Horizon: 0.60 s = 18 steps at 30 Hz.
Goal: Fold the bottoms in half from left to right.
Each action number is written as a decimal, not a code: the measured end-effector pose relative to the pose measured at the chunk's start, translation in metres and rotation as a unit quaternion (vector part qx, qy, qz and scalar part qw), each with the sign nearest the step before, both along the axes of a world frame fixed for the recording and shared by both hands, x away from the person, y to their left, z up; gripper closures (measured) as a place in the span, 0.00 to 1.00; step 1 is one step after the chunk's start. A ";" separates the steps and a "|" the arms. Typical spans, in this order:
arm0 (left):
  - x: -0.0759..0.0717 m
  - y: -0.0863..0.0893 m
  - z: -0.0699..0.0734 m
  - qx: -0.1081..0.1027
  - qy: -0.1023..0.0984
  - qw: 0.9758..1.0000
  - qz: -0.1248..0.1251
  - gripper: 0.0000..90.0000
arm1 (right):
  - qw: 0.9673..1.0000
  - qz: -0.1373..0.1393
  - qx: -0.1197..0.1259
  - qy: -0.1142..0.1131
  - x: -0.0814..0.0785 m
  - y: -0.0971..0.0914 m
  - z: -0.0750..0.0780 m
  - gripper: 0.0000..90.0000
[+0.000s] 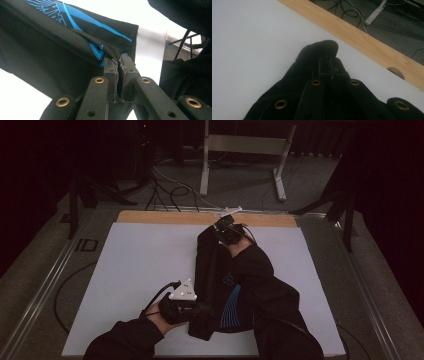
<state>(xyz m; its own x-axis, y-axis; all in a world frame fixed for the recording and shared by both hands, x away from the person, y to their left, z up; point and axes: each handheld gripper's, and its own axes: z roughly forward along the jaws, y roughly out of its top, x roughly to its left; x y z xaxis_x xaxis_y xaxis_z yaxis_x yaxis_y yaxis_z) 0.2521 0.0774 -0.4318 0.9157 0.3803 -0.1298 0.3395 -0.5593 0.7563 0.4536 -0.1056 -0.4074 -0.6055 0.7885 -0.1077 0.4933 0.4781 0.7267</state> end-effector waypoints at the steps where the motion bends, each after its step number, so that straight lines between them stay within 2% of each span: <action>1: 0.001 -0.002 0.000 0.001 0.001 1.000 -0.002 0.95 | 1.000 -0.003 0.000 -0.001 0.000 -0.003 0.000 0.99; 13: 0.009 -0.030 -0.004 0.009 0.000 1.000 -0.023 0.95 | 1.000 -0.026 0.000 -0.007 -0.001 -0.036 0.003 0.99; 18: 0.011 -0.040 -0.005 0.006 -0.002 1.000 -0.030 0.95 | 0.999 -0.034 0.000 -0.010 -0.002 -0.049 0.004 0.99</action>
